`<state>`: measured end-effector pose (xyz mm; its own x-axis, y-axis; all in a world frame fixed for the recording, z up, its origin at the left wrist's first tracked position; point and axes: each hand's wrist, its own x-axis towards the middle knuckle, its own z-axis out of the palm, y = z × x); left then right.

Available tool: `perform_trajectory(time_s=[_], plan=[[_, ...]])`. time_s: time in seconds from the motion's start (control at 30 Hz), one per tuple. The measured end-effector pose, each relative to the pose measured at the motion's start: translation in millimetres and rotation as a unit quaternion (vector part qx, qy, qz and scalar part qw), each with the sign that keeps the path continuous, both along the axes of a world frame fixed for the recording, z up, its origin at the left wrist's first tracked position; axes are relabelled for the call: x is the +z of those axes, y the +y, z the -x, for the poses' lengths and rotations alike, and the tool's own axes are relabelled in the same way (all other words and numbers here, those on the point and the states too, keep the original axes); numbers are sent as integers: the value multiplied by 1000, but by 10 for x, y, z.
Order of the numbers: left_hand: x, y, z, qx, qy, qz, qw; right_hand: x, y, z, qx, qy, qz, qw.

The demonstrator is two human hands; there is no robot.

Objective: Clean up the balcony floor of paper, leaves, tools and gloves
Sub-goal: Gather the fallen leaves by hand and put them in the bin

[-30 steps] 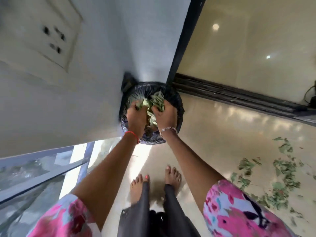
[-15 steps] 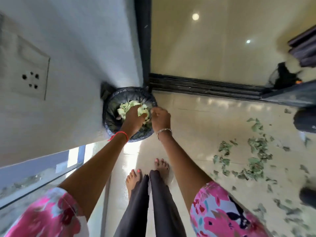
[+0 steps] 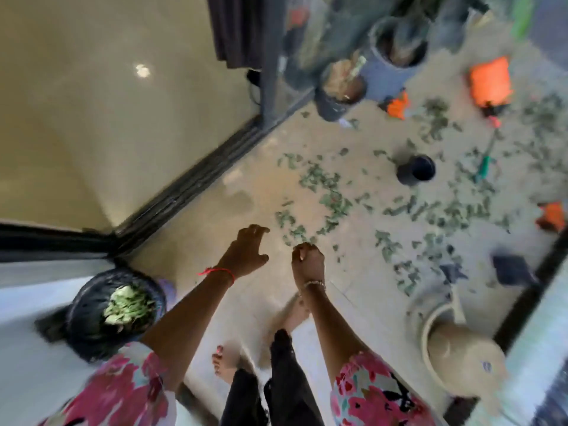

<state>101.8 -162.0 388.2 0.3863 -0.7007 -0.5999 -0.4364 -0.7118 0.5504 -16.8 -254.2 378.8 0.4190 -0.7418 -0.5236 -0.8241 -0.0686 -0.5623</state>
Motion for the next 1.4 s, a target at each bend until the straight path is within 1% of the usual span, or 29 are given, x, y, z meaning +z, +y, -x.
perform_trajectory(time_s=[0.17,0.23,0.3,0.37,0.47,0.57,0.63,0.7,0.8,0.83,0.9,0.97,1.03,1.1,1.17,1.2,1.23,1.3,1.33,1.4], plan=[[-384,-697,282,-110,10,-60,992,-281,-622,580,-39,5,-59,997],[-563,-911,357,-142,3,-77,987,-411,-794,762,-34,12,-79,996],[-690,-1059,394,-148,3,-85,985,-531,-906,893,-32,14,-99,994],[-863,-1202,415,-166,5,-87,982,-706,-991,994,-55,-2,-104,993],[-1183,-1315,389,-202,12,-95,975,-1042,-1019,1093,-105,-15,-92,990],[-1693,-1406,315,-233,22,-94,968,-1546,-1000,1142,-138,-18,-105,985],[-2128,-1484,248,-242,25,-57,968,-1966,-1016,1140,-145,-30,-98,984],[-2687,-1529,185,-243,31,-24,969,-2541,-1066,1141,-150,-21,-77,986],[-3475,-1524,82,-254,17,31,967,-3424,-1172,1155,-167,15,-16,986],[-3741,-1495,37,-249,-1,45,967,-3721,-1175,1149,-182,28,4,983],[-4203,-1387,-53,-222,-84,77,968,-4221,-1176,1119,-216,42,51,974],[-4522,-1246,-92,-182,-149,100,967,-4565,-1123,1009,-223,58,99,968],[-4813,-1113,-103,-171,-157,93,968,-4801,-985,789,-200,74,141,967],[-5005,-1090,-67,-192,-163,96,963,-4915,-813,512,-155,63,183,969],[-5082,-1261,-59,-194,-155,127,960,-5018,-705,248,-125,65,233,962],[-5098,-1383,-66,-203,-145,152,956,-5075,-717,151,-127,72,260,955],[-5112,-1531,-85,-232,-141,188,944,-5136,-795,70,-138,76,284,946],[-5143,-1837,-143,-305,-147,249,907,-5211,-1089,-31,-158,73,313,934],[-5158,-2006,-192,-320,-147,270,896,-5226,-1294,-67,-162,61,331,927],[-5186,-2333,-290,-304,-141,301,893,-5213,-1727,-108,-161,25,356,920]])
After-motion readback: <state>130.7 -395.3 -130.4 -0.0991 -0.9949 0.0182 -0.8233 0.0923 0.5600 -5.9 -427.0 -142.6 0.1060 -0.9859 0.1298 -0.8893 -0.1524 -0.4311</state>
